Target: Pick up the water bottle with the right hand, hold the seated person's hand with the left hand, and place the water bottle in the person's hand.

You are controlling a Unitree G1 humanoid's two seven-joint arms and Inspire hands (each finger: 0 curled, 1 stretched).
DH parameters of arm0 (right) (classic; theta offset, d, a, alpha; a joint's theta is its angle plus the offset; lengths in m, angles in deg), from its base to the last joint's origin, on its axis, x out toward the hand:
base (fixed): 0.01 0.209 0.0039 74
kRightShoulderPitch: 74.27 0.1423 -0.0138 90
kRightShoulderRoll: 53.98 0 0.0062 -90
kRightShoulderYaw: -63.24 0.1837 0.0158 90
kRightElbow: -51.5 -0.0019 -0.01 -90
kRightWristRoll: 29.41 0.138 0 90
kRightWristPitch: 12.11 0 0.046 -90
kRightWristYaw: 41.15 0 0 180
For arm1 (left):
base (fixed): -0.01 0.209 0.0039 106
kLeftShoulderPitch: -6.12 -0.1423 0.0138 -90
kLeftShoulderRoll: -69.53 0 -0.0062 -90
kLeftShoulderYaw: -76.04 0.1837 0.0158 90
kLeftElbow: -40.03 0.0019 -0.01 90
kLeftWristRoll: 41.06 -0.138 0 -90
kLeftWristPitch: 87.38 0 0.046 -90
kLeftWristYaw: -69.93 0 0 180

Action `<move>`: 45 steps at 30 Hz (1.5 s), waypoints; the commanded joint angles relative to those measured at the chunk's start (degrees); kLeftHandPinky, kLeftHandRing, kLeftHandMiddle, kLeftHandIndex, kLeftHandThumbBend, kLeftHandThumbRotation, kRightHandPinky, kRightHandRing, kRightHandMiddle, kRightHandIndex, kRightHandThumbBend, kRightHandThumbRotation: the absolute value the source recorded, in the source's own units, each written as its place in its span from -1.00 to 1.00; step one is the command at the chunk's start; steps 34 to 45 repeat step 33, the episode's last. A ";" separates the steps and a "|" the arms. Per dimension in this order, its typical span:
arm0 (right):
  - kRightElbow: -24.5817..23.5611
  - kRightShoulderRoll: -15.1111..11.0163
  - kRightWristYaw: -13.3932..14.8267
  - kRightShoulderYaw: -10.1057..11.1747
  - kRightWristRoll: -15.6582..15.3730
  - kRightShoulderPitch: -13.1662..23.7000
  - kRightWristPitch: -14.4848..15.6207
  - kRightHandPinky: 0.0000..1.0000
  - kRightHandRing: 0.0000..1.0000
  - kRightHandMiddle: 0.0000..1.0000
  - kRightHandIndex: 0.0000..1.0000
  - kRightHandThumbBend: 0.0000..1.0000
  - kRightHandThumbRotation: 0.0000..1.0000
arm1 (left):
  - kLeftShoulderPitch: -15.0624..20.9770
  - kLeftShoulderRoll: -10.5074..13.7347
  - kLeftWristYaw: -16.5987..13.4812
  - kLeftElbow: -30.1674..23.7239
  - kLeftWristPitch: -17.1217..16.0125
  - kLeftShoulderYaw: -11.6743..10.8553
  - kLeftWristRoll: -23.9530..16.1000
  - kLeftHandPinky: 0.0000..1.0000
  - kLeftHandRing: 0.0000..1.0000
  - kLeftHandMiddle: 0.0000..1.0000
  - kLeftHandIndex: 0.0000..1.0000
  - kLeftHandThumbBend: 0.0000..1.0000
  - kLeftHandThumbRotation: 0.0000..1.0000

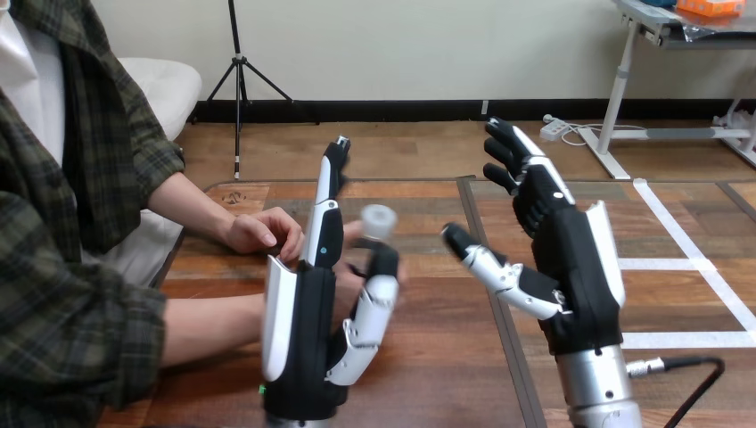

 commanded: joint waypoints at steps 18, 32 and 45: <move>-0.76 3.34 2.67 1.12 -0.64 -0.43 -2.53 0.54 0.72 0.78 0.69 -0.04 -0.57 | -1.69 -3.36 7.10 1.24 -0.99 -1.97 5.91 0.86 0.88 0.92 0.93 -0.77 1.00; -0.85 3.80 2.62 0.97 -0.73 -0.92 -2.69 0.55 0.73 0.78 0.69 -0.04 -0.63 | -2.08 -3.62 9.21 1.43 -1.74 -3.30 6.57 0.88 0.85 0.90 0.92 -0.85 1.00; -0.86 3.81 2.62 0.98 -0.73 -0.93 -2.69 0.55 0.73 0.78 0.69 -0.04 -0.63 | -2.07 -3.65 9.29 1.47 -1.81 -3.38 6.54 0.88 0.85 0.90 0.92 -0.86 1.00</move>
